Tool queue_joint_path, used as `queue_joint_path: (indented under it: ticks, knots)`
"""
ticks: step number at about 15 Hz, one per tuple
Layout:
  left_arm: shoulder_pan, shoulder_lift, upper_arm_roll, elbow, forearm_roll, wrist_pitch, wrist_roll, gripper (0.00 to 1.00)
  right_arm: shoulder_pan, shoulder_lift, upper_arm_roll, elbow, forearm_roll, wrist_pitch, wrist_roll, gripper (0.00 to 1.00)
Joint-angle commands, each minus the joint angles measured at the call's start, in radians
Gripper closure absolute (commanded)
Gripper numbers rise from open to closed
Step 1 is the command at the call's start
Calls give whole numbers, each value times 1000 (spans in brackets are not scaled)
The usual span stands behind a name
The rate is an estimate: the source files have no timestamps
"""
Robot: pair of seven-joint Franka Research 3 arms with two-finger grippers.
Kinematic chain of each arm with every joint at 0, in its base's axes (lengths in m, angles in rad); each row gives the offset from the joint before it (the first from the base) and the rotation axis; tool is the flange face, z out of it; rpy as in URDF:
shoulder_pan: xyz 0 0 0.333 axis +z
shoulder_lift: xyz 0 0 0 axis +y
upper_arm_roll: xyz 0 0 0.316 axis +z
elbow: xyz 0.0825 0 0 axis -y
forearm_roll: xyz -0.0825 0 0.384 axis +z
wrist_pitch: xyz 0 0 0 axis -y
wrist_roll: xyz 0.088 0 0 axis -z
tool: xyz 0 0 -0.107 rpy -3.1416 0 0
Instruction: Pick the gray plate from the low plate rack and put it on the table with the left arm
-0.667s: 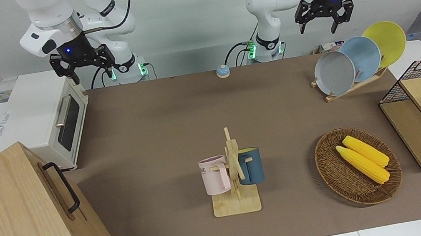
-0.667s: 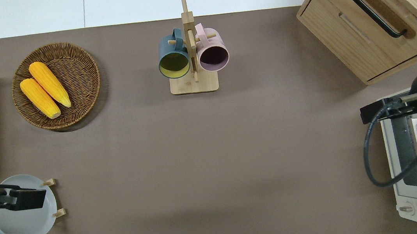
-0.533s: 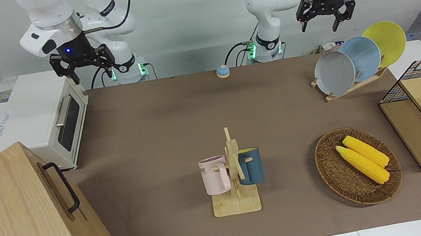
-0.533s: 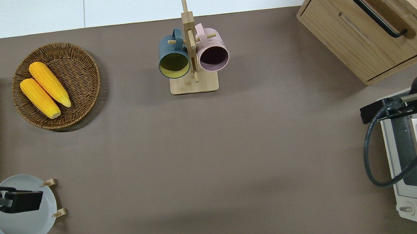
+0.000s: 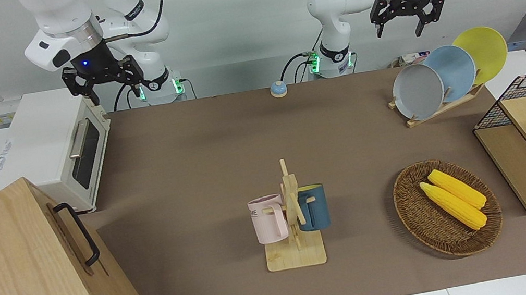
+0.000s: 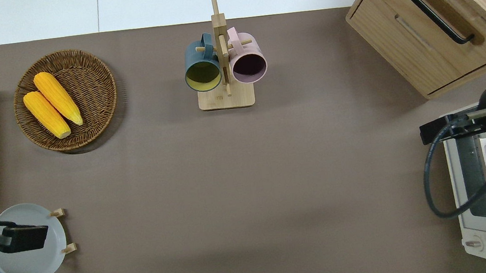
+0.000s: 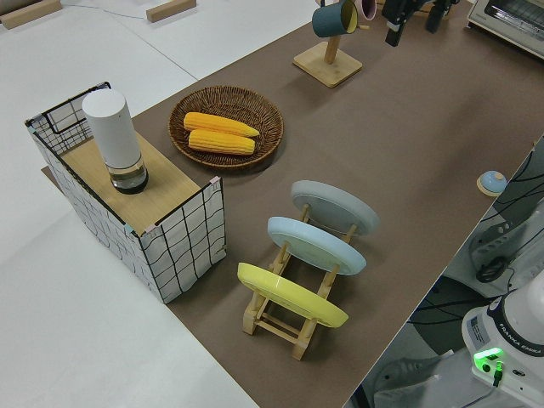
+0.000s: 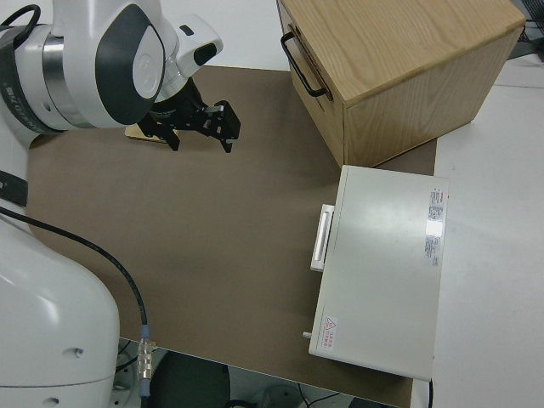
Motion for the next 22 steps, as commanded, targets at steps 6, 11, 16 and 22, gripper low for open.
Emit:
queue_joint_path:
  ticks: [6,11,16,22]
  knots:
    - [15,-20,12,-12,-4,-25,-5,0,-7,-2,7,6,7,-14,0,11]
    - [19,-29,91,-12,13,-19,9,0,-7,-2,7,6,7,-14,0,13]
    - [24,-29,179,-26,74,-11,-5,9,-7,-2,5,6,7,-14,0,11]
    - [24,-86,258,-194,100,120,11,9,-7,-2,7,6,7,-14,0,11]
